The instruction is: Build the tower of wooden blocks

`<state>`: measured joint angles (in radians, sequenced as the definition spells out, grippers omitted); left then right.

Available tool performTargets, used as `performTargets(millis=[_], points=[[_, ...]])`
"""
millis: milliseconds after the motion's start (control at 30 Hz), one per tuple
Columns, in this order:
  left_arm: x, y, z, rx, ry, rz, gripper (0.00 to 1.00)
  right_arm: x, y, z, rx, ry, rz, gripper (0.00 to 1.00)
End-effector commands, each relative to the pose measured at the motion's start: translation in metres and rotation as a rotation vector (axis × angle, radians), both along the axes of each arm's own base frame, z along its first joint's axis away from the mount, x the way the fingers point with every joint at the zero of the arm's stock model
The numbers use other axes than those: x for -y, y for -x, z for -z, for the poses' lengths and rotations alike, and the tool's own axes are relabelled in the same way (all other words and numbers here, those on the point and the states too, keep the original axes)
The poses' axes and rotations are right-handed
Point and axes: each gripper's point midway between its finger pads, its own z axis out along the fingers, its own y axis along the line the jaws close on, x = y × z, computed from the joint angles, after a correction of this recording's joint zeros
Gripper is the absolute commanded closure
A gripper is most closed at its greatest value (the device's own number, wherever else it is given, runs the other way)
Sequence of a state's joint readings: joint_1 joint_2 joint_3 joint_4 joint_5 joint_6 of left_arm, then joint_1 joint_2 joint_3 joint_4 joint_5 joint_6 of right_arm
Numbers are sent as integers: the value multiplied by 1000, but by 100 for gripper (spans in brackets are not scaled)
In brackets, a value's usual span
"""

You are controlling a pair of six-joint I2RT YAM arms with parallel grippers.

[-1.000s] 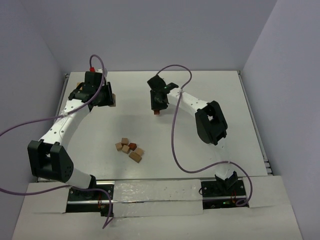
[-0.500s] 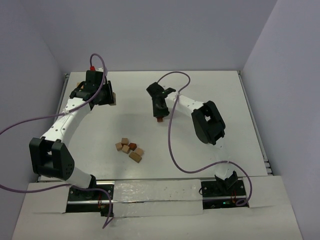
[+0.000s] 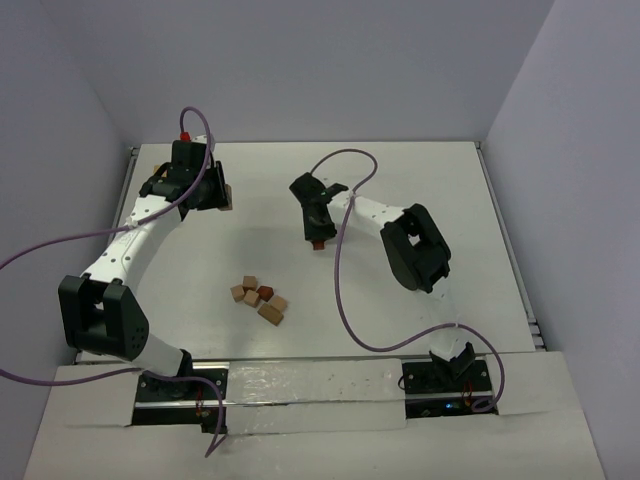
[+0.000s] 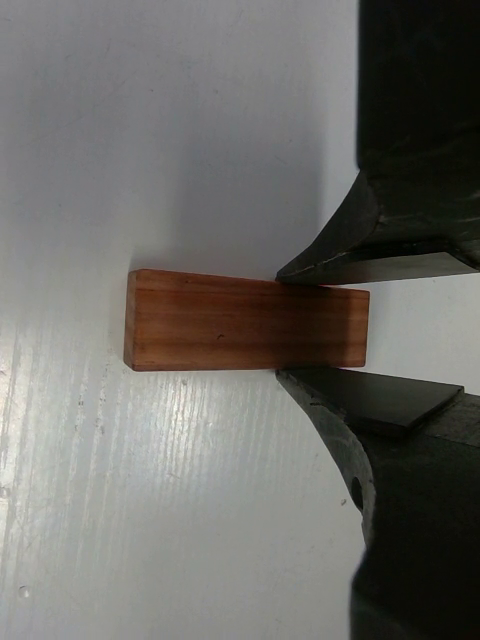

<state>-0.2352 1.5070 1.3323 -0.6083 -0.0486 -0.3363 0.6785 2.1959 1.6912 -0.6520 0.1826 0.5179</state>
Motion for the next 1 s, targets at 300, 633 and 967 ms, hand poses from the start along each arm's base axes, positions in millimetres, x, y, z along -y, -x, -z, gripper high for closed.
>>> performTargets(millis=[300, 633, 967], points=[[9, -14, -23, 79, 28, 23, 100, -10, 21, -12, -9, -49, 2, 23], [37, -9, -41, 131, 77, 243, 100, -11, 11, -119, 174, -153, -86, 0], [75, -26, -49, 162, 137, 331, 100, 61, -4, -148, 252, -295, -119, 0]])
